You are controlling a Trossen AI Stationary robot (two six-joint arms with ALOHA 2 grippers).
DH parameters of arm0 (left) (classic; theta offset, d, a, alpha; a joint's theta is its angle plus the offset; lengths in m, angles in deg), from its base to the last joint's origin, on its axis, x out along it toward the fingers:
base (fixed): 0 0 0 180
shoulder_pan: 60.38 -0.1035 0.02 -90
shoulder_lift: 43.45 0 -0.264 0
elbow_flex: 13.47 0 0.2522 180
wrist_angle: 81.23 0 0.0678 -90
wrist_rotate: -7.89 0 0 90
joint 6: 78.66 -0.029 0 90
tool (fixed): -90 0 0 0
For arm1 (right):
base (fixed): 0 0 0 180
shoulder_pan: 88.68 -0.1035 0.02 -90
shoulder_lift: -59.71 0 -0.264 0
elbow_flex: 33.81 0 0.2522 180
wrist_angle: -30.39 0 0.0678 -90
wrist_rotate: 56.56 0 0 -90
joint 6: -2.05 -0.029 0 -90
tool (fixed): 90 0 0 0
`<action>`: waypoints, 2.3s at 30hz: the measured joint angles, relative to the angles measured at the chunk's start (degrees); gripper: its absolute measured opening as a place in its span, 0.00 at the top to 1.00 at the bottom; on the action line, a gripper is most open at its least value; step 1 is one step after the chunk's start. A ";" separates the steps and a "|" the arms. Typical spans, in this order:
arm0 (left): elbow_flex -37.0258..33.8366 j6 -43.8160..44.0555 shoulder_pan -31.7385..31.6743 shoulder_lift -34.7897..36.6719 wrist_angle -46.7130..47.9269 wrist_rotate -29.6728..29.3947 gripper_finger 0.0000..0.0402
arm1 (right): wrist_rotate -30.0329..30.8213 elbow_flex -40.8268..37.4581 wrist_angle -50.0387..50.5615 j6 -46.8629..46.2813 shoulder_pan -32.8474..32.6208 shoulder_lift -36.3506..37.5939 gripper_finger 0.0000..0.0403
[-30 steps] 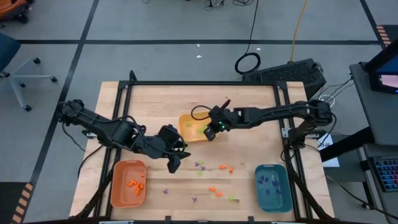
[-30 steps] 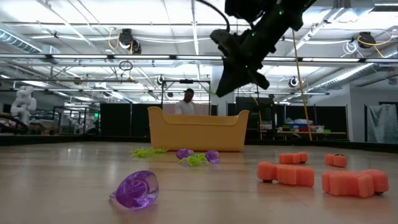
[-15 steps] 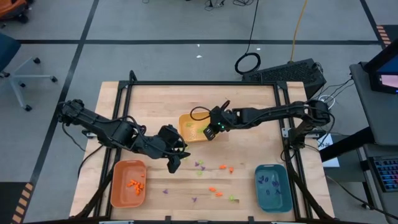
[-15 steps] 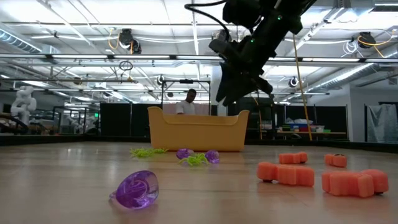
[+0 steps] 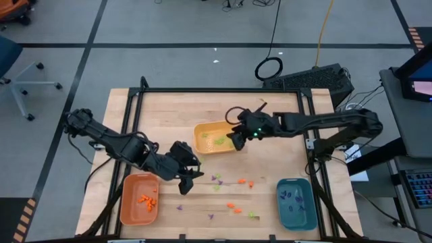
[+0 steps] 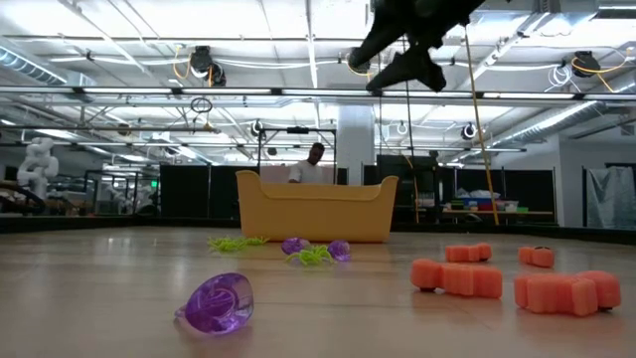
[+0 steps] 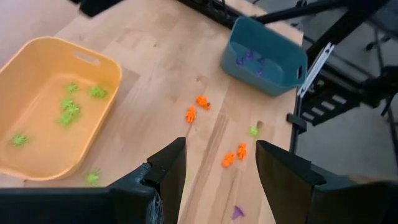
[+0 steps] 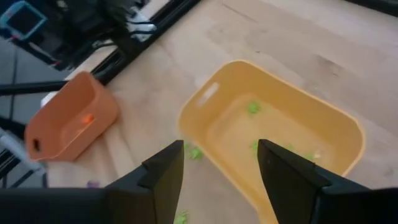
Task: Sort Halloween decoration
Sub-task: Put the violet witch hat toy into the blue bin
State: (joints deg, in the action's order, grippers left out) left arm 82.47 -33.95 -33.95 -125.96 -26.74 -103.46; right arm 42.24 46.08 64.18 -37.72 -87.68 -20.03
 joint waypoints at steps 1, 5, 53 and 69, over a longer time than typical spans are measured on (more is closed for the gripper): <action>0.00 0.02 0.36 -0.27 0.61 0.01 0.52 | 0.00 0.00 0.18 0.00 -0.64 0.50 0.52; -0.04 1.53 1.97 -1.70 3.45 2.61 0.52 | -0.07 0.00 0.32 -0.21 -3.62 0.70 0.53; -28.82 9.90 16.46 -8.03 -16.46 16.66 0.52 | 3.39 0.00 -1.73 -6.05 -20.32 0.54 0.54; -28.87 10.35 17.42 -16.24 -21.81 15.17 0.52 | 3.39 0.00 -1.53 -6.04 -20.30 0.54 0.54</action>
State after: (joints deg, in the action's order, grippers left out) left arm 53.59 -23.59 -16.53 -142.20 -48.55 -88.29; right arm 45.63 46.08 62.65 -43.76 -107.97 -19.49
